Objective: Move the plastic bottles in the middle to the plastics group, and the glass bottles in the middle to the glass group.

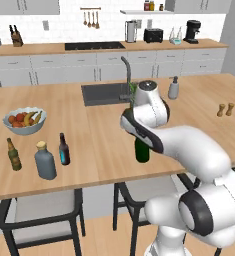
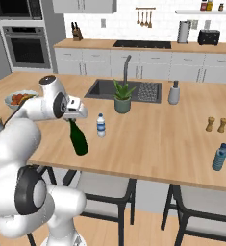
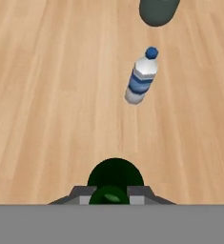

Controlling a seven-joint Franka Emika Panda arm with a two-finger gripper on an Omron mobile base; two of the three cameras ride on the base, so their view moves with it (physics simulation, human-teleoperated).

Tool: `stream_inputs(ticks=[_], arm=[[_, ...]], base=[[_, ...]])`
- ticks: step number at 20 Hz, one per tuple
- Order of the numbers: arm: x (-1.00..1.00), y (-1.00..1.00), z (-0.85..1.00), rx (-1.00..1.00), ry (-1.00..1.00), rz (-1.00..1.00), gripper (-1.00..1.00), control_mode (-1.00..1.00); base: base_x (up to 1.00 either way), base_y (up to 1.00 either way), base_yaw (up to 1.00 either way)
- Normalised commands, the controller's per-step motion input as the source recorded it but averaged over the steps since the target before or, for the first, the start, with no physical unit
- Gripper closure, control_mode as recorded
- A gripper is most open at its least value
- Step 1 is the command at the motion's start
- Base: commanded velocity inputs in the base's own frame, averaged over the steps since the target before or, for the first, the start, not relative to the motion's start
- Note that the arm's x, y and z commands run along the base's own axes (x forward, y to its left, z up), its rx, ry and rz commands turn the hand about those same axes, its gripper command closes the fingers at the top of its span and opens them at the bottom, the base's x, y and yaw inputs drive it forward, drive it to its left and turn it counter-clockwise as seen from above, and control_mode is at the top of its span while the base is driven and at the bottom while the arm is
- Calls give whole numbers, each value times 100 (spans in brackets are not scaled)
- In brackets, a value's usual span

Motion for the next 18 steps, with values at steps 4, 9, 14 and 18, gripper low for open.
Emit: stream_inputs(ticks=[4, 9, 14, 18], arm=[[-14, 100, 12, 0, -1, 10, 100, -100], [-1, 100, 18, 6, 0, 5, 100, -100], [0, 100, 3, 1, 0, 2, 100, -100], [0, 81, -6, 16, -3, 0, 100, -100]], base=[[0, 0, 0], [0, 0, 0], [0, 0, 0], [0, 0, 0]])
